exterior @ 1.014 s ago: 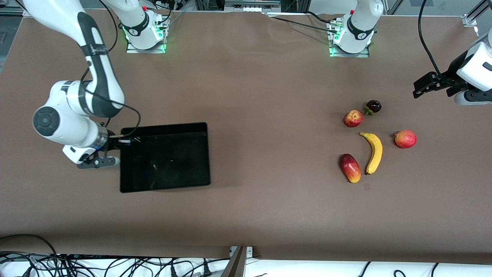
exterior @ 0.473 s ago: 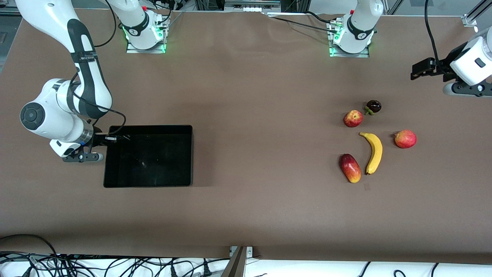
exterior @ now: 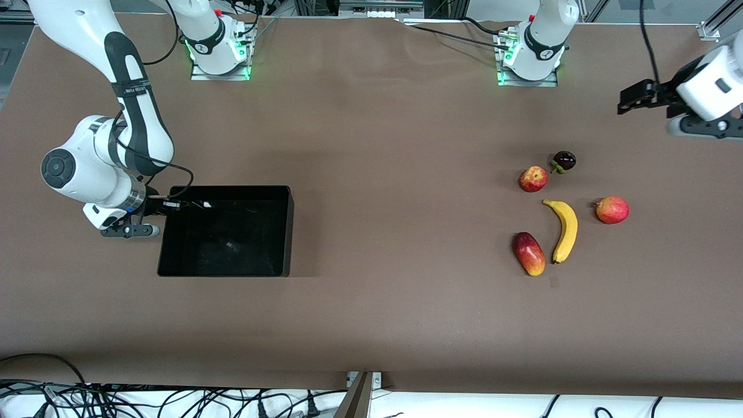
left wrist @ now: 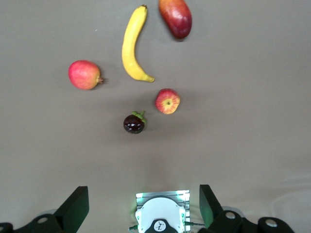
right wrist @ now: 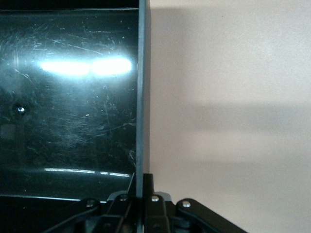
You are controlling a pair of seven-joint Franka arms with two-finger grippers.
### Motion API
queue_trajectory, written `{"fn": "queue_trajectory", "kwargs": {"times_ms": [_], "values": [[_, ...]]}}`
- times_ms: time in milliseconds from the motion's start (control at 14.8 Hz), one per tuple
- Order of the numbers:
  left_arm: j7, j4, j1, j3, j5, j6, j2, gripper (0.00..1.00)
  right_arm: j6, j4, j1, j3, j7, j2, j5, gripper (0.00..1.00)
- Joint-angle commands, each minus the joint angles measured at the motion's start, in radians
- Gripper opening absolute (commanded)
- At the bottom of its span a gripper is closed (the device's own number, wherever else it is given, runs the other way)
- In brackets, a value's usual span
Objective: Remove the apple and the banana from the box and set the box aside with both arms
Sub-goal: 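Release the tray rim by opening the right gripper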
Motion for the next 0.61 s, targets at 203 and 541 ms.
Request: {"fn": "queue_trajectory", "kwargs": {"times_ms": [203, 541], "values": [[-0.056, 0.019, 0.009, -0.042, -0.011, 0.058, -0.002, 1.00, 0.011, -0.032, -0.011, -0.001, -0.092, -0.038, 0.022, 0.00], [-0.056, 0.020, 0.001, -0.048, -0.013, 0.079, 0.007, 1.00, 0.002, -0.009, -0.011, -0.001, -0.087, -0.040, 0.022, 0.99]]}}
